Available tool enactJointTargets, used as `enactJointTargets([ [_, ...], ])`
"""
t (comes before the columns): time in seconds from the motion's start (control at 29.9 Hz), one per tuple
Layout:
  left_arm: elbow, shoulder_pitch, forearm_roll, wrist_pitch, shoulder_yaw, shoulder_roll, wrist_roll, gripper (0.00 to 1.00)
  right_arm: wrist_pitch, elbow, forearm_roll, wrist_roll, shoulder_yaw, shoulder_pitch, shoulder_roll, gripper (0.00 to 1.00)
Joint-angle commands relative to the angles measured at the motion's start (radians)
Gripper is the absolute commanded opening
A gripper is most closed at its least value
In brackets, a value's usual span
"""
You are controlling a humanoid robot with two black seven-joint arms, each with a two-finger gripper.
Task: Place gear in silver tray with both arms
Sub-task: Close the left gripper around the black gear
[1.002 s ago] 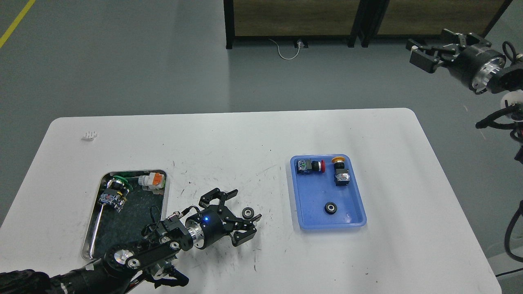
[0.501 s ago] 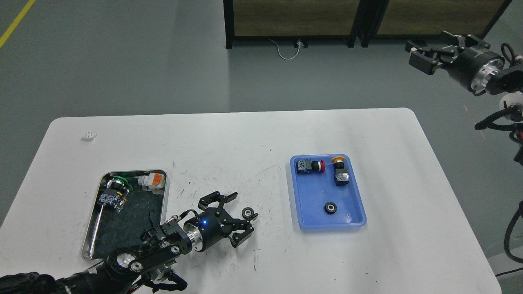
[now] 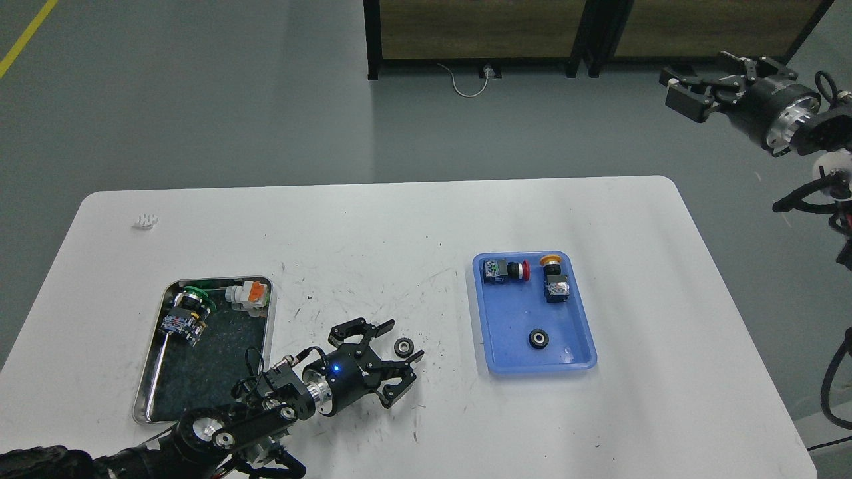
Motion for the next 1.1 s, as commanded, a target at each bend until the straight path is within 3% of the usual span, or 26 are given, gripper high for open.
enactJointTargets([
  [0.0, 0.002, 0.001, 0.000, 0.000, 0.000, 0.000, 0.000, 0.67, 0.000, 0.000, 0.000, 0.000, 0.000, 0.000, 0.000, 0.99],
  [0.63, 0.000, 0.000, 0.000, 0.022, 0.028, 0.000, 0.000, 0.57, 0.001, -0.006, 0.000, 0.000, 0.000, 0.000, 0.005, 0.99],
  [1.07, -0.007, -0.003, 0.000, 0.019, 0.038, 0.000, 0.006, 0.33, 0.001, -0.006, 0.000, 0.000, -0.002, -0.002, 0.002, 0.99],
])
